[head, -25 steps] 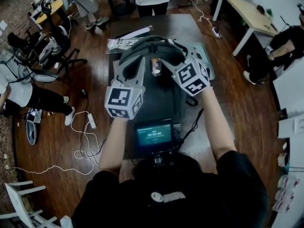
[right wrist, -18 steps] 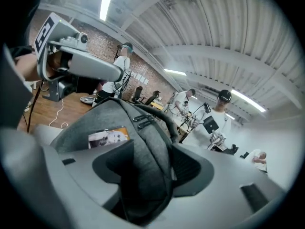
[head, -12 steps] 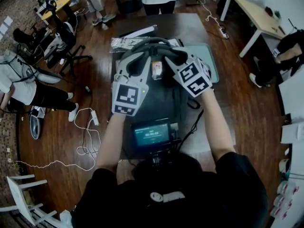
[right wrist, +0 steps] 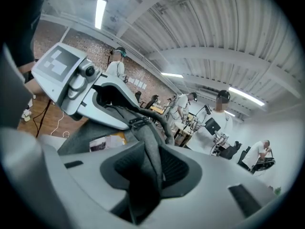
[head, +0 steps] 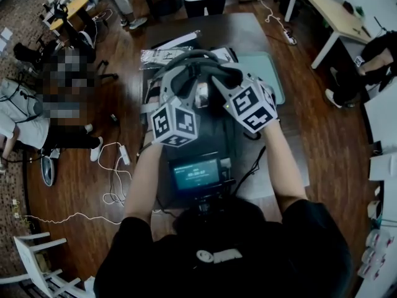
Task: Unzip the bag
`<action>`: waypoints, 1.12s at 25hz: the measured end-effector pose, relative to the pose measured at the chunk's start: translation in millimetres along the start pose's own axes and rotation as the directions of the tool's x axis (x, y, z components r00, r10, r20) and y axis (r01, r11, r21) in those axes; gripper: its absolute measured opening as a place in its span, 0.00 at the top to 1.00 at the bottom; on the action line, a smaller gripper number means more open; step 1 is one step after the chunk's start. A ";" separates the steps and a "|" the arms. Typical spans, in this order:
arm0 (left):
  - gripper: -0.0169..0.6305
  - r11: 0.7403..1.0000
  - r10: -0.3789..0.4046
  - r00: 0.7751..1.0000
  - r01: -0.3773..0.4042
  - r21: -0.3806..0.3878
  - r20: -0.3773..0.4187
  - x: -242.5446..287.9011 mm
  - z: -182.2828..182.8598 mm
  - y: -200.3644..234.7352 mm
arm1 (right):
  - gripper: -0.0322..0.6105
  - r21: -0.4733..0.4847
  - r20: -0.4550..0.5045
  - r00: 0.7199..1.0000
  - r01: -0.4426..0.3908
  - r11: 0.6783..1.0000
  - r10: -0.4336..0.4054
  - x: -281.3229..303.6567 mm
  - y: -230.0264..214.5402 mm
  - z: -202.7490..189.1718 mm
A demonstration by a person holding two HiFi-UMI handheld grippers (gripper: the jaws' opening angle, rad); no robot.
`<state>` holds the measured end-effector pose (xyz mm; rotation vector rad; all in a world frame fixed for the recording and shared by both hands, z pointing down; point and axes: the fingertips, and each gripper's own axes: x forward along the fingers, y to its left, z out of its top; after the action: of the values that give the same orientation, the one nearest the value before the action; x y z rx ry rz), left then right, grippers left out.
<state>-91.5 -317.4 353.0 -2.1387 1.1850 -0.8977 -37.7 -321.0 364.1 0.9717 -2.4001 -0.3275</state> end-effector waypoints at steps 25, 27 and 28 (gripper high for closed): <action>0.96 0.982 -0.025 0.998 0.036 -0.186 0.059 -20.4 21.5 16.6 | 0.78 -0.027 0.009 1.000 0.003 1.000 -0.003 -21.1 8.0 5.0; 0.96 0.958 -0.060 0.995 0.079 -0.276 0.075 -23.1 23.0 19.2 | 0.78 -0.026 0.019 1.000 -0.005 1.000 0.005 -22.8 7.9 5.2; 0.96 0.945 -0.077 0.993 0.100 -0.312 0.085 -24.3 23.2 19.8 | 0.78 -0.022 0.025 1.000 -0.010 1.000 0.011 -23.8 7.8 5.1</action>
<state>-93.8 -302.7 316.9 -2.4747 1.2755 -0.6974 -30.6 -298.6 354.0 0.9503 -2.4183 -0.3630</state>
